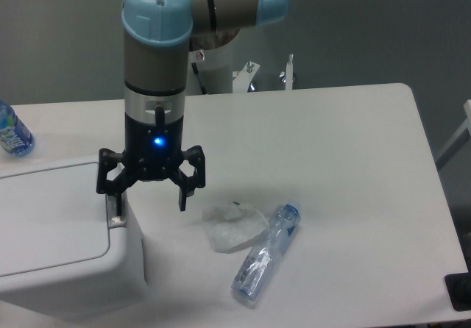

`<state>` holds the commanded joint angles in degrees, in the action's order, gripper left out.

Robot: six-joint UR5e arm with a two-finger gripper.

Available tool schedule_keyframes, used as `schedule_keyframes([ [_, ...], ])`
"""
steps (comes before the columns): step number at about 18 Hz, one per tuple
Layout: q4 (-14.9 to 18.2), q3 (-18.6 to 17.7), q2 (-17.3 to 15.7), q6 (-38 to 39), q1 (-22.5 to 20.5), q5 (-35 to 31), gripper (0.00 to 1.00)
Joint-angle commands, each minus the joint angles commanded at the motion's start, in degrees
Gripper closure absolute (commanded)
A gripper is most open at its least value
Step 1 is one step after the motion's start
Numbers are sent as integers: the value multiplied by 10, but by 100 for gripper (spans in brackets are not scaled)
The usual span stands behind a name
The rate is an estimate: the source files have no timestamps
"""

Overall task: Open the trash can
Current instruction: 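Move the gripper over the trash can lid edge and lower onto it, then push the gripper against the lid edge to flip the lid open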

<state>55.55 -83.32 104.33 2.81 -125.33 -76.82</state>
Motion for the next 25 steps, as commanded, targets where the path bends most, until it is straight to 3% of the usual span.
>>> schedule_keyframes([
  [25,0,1,1,-2,-11,1,0],
])
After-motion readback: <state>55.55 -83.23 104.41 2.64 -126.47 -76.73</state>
